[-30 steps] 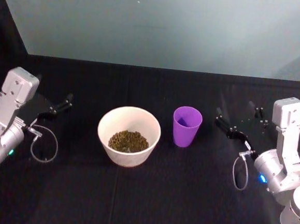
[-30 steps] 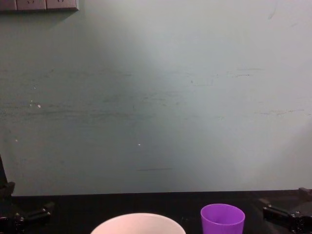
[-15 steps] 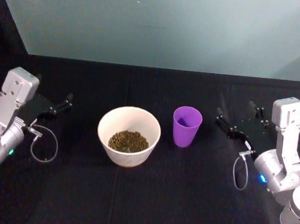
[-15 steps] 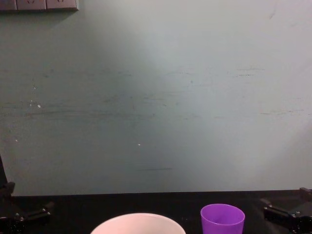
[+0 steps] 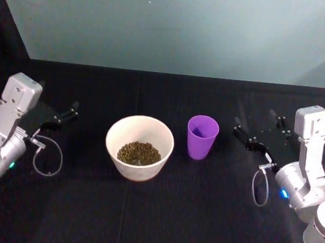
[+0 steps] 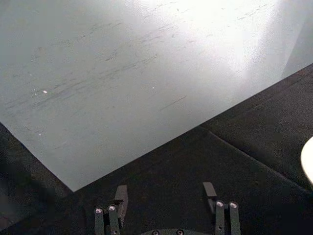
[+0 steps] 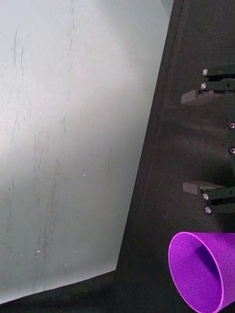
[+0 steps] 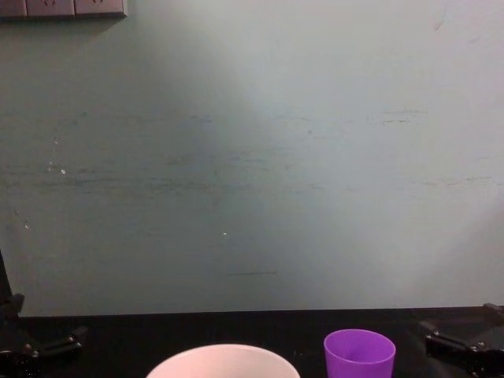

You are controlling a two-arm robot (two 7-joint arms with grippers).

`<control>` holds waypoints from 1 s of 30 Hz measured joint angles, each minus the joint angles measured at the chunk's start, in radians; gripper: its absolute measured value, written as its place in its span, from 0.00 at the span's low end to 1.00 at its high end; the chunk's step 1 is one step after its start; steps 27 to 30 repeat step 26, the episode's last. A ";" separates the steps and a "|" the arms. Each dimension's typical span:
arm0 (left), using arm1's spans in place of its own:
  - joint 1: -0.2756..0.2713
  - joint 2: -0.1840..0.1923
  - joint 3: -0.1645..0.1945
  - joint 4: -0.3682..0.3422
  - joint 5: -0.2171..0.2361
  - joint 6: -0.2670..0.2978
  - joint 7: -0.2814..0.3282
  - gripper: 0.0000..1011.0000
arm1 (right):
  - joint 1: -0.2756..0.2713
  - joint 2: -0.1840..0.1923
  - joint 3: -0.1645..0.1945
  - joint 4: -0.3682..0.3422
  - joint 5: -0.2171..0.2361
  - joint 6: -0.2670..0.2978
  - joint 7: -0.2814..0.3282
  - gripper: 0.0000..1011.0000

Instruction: Pick up the cup and pour the mung beans from the cup into the bowl.

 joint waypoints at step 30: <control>0.000 0.000 0.000 0.000 0.000 0.000 0.000 0.99 | 0.000 0.000 0.000 0.000 0.001 0.000 0.002 0.99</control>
